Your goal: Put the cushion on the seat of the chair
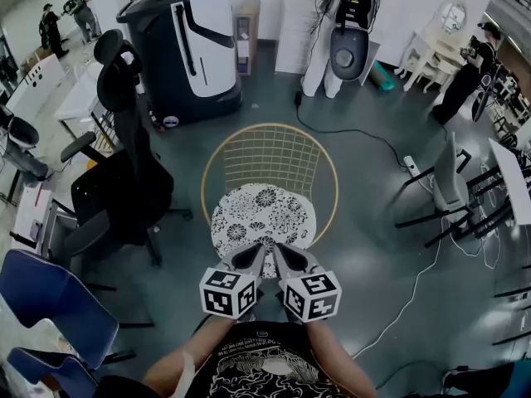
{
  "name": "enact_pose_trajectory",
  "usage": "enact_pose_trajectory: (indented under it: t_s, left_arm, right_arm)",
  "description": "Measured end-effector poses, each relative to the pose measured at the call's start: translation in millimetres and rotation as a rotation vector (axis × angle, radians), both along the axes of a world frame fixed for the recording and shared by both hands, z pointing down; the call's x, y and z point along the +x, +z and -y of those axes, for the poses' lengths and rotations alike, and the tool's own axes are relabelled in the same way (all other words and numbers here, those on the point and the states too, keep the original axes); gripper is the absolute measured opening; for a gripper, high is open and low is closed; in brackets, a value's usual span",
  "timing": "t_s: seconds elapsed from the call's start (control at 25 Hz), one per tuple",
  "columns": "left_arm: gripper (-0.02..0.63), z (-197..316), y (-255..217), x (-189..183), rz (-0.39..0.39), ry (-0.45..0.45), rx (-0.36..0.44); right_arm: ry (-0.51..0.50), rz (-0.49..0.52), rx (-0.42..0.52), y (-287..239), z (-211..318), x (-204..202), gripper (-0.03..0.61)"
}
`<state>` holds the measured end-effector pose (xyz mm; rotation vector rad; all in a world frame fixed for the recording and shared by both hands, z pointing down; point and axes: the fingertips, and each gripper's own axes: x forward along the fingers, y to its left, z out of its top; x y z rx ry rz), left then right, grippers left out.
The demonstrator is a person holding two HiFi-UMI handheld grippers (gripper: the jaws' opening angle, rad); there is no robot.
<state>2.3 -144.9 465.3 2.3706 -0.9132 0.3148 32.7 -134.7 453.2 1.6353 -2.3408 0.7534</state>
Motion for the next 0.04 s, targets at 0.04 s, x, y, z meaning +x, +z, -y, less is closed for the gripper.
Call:
enact_pose_trajectory:
  t_s: [0.04]
  left_arm:
    - [-0.005,0.6,0.7,-0.7,0.0,-0.001,-0.002]
  right_arm:
    - [-0.001,0.0,0.0,0.5,0.7,-0.4,-0.002]
